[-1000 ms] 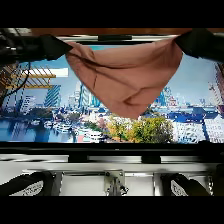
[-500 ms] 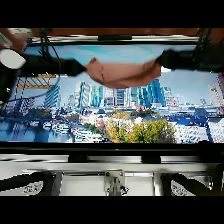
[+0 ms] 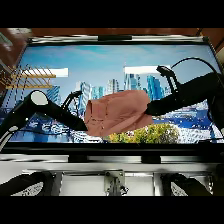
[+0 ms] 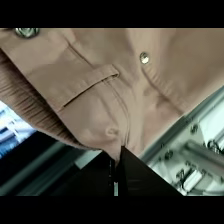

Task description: Fold the shirts.

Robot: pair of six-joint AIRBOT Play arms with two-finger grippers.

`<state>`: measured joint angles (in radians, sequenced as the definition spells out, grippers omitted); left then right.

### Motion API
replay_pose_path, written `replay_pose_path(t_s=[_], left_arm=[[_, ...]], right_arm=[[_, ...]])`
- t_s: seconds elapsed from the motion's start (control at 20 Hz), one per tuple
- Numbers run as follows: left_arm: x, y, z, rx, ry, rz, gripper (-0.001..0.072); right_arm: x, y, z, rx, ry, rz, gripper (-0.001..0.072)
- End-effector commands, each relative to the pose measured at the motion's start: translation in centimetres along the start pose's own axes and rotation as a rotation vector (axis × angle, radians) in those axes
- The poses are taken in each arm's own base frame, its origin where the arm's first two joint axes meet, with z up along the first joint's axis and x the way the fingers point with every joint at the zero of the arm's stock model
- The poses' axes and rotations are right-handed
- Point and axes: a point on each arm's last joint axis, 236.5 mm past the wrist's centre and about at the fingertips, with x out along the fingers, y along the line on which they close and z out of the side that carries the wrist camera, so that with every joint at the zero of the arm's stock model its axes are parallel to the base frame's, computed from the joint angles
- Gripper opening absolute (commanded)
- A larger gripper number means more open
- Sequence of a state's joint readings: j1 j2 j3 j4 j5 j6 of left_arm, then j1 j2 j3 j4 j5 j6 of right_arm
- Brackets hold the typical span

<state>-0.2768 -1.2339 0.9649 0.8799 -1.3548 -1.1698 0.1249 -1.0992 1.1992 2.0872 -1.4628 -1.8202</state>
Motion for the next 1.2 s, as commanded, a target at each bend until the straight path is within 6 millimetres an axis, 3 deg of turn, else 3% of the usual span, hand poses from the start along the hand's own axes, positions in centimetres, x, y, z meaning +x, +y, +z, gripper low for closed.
replay_pose_path(t_s=[0.0,0.1,0.2,0.3,0.35,0.45,0.55,0.75,0.8,0.85,0.9,1.0,1.15], left_arm=[[0.4,0.0,-1.1,-0.025,0.001,-0.020,0.0046],[-1.1,0.6,3.6,-0.072,-0.200,-0.029,0.0046],[-4.7,2.5,9.1,-0.138,-0.446,-0.012,0.0046],[-7.4,5.4,12.7,-0.248,-0.620,0.010,0.0046],[-7.6,6.7,13.7,-0.335,-0.657,-0.006,0.0046],[-6.2,8.4,14.9,-0.416,-0.655,-0.033,0.0047],[-3.7,10.6,15.3,-0.464,-0.620,-0.020,0.0047],[0.7,14.5,15.0,-0.592,-0.567,-0.024,0.0048],[1.4,14.7,15.1,-0.630,-0.564,-0.053,0.0049],[1.7,14.6,15.4,-0.664,-0.569,-0.088,0.0081],[1.7,14.4,15.7,-0.679,-0.574,-0.109,0.0218],[0.6,13.7,16.2,-0.657,-0.576,-0.138,0.0600],[-3.9,11.6,17.2,-0.461,-0.580,-0.185,0.0613]], right_arm=[[0.0,-0.4,1.7,-0.004,-0.086,-0.030,0.0073],[0.6,-2.0,5.1,0.015,-0.201,-0.063,0.0073],[1.5,-4.0,8.5,0.054,-0.310,-0.097,0.0073],[3.0,-6.2,11.3,0.099,-0.392,-0.119,0.0073],[3.9,-7.3,13.0,0.132,-0.445,-0.119,0.0074],[5.2,-9.3,16.4,0.228,-0.572,-0.099,0.0073],[6.9,-11.5,17.7,0.311,-0.625,-0.102,0.0073],[12.1,-14.0,15.9,0.430,-0.520,-0.098,0.0076],[13.1,-14.2,15.4,0.459,-0.493,-0.090,0.0127],[13.5,-14.1,15.0,0.469,-0.473,-0.083,0.0276],[13.5,-13.9,14.7,0.460,-0.460,-0.079,0.0446],[12.3,-13.1,14.6,0.418,-0.454,-0.075,0.0478],[7.8,-13.0,14.7,0.332,-0.493,-0.128,0.0478]])
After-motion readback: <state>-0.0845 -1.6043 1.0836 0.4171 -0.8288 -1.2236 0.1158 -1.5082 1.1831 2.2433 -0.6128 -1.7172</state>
